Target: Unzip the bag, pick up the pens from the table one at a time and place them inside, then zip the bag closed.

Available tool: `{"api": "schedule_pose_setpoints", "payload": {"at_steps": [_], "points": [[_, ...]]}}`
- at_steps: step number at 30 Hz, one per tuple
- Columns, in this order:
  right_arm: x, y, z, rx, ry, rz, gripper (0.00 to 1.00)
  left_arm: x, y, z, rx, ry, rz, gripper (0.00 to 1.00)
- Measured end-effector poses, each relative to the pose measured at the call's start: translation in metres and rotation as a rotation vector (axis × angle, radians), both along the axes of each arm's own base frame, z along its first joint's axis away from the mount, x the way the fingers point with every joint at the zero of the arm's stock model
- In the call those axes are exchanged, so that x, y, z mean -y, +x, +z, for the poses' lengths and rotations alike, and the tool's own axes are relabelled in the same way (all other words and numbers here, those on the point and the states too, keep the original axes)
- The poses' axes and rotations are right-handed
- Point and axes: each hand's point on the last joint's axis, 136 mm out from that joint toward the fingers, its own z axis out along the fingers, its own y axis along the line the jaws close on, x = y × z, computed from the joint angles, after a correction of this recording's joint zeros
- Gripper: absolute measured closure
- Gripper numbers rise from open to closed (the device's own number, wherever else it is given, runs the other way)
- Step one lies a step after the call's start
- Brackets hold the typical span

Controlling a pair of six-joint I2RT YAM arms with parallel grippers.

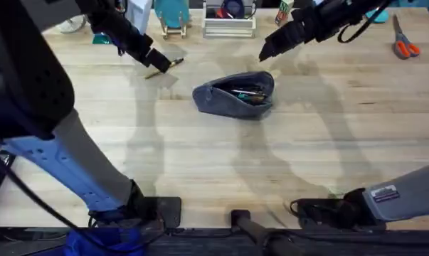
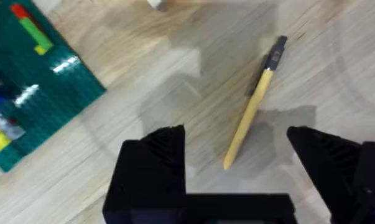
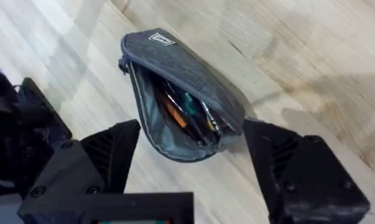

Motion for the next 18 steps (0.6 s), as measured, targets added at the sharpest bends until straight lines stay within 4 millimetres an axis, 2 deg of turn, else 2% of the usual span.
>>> {"api": "schedule_pose_setpoints", "payload": {"at_steps": [5, 18], "points": [[0.000, 0.000, 0.000, 0.000, 0.000, 0.000, 0.004, 0.002, -0.006, -0.031, -0.080, -0.010, -0.003, 0.007], [0.000, 0.000, 0.000, -0.004, 0.000, -0.002, 0.005, 0.004, -0.002, -0.033, -0.087, -0.010, -0.011, 0.049]]}}
